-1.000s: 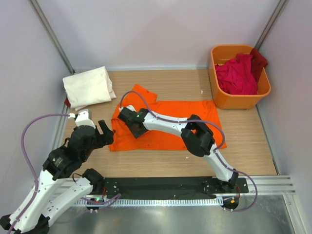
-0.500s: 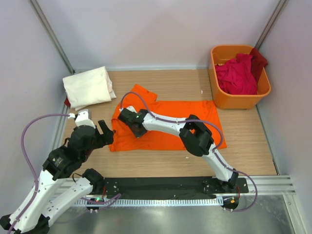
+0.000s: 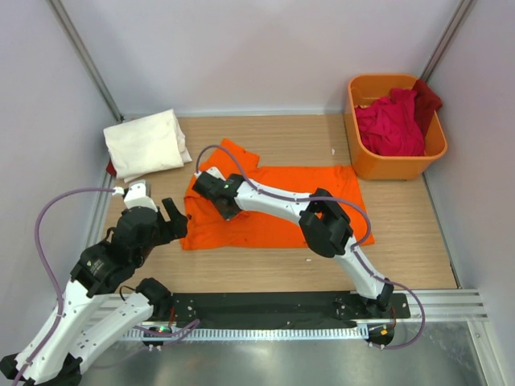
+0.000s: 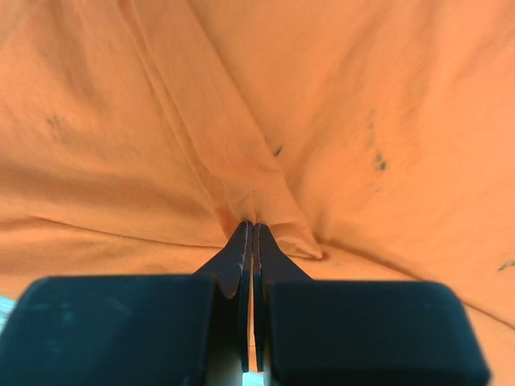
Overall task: Fold and stack the t-shirts
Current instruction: Fold the tshirt
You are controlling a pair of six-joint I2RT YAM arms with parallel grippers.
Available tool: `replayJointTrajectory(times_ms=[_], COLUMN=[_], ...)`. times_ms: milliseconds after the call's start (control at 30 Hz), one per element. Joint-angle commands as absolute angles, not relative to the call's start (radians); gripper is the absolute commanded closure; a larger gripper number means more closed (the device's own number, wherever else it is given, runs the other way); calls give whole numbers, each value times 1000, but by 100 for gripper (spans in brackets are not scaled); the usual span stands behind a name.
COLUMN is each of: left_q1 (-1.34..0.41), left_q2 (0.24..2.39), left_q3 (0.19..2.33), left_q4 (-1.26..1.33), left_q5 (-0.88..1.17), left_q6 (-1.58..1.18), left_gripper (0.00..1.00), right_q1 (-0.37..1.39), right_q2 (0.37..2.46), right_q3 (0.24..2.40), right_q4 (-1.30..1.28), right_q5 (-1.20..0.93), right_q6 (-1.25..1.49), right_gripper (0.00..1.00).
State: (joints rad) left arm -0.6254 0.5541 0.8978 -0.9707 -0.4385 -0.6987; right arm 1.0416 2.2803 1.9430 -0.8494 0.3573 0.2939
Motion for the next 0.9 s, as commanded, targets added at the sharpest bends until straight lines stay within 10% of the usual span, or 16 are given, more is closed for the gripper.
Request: replayJointTrajectory(times_ms=[0, 367, 467, 600, 867], left_q1=[-621, -621, -620, -620, -618], left_q2=[555, 569, 574, 578, 604], left_q3=[902, 904, 904, 902, 903], left_q4=[-959, -959, -960, -962, -965], left_q5=[-466, -471, -472, -477, -477], left_q6=[-703, -704, -704, -707, -706], left_gripper=[21, 21, 21, 21, 21], right_q1=[1020, 888, 844, 810, 799], right_q2=[2267, 2298, 2303, 2296, 2224], right_q3=[2009, 1982, 1988, 1994, 1997], right_q4=[-871, -831, -827, -818, -828], right_q5=[393, 341, 319, 291, 319], right_q6=[259, 262, 261, 253, 248], right_gripper=[98, 94, 80, 31, 25])
